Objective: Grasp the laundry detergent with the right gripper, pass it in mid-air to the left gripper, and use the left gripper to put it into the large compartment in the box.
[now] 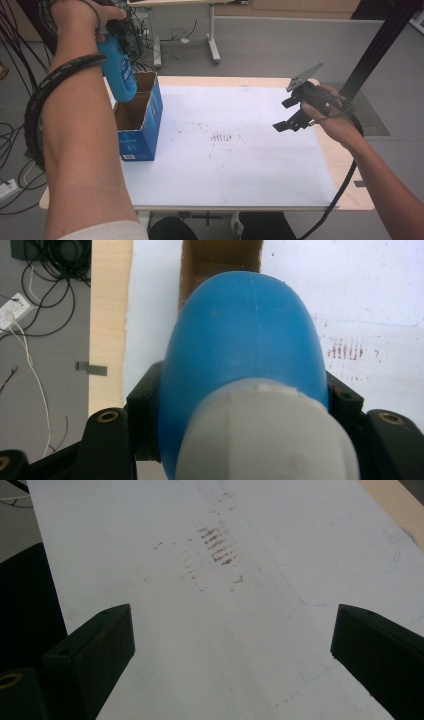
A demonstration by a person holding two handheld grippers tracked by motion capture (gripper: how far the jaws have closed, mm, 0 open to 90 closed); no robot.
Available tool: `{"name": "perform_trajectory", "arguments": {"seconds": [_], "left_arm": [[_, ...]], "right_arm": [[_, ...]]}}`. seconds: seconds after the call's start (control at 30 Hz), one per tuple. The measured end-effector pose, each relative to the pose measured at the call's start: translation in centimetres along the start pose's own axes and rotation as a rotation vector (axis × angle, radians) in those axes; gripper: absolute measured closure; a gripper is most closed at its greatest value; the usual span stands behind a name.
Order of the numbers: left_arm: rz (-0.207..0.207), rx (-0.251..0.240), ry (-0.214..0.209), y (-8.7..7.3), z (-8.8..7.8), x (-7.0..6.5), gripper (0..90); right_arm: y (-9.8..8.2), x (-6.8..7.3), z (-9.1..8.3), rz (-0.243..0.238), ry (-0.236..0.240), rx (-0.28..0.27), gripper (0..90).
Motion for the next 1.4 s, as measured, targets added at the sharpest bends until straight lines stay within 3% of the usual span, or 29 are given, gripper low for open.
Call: {"name": "perform_trajectory", "arguments": {"seconds": [0.47, 0.83, 1.17, 1.4], "left_arm": [[-0.002, 0.003, -0.004, -0.1, 0.7, 0.3, 37.2], [-0.011, 0.011, -0.005, -0.8, 2.4, 1.3, 37.2], [-0.02, 0.014, -0.012, -1.3, 5.2, 2.1, 37.2], [-0.011, 0.033, -0.017, -1.9, 8.6, 2.8, 37.2]], "right_arm": [[0.1, 0.2, 0.2, -0.012, -0.003, 0.016, 4.0], [0.2, 0.4, 0.2, -0.029, -0.004, 0.028, 4.2], [0.5, 0.7, 0.3, -0.042, -0.007, 0.037, 4.2], [0.4, 0.7, 0.3, -0.04, -0.007, 0.044, 4.2]]}}
Point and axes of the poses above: each handheld gripper's, and its own axes: z roughly forward along the jaws, y roughly out of its top, x roughly to its left, the point moved 7 cm from there along z, roughly forward along the jaws, and after that the axes turned 9 degrees about -y, right-handed, at the moved point
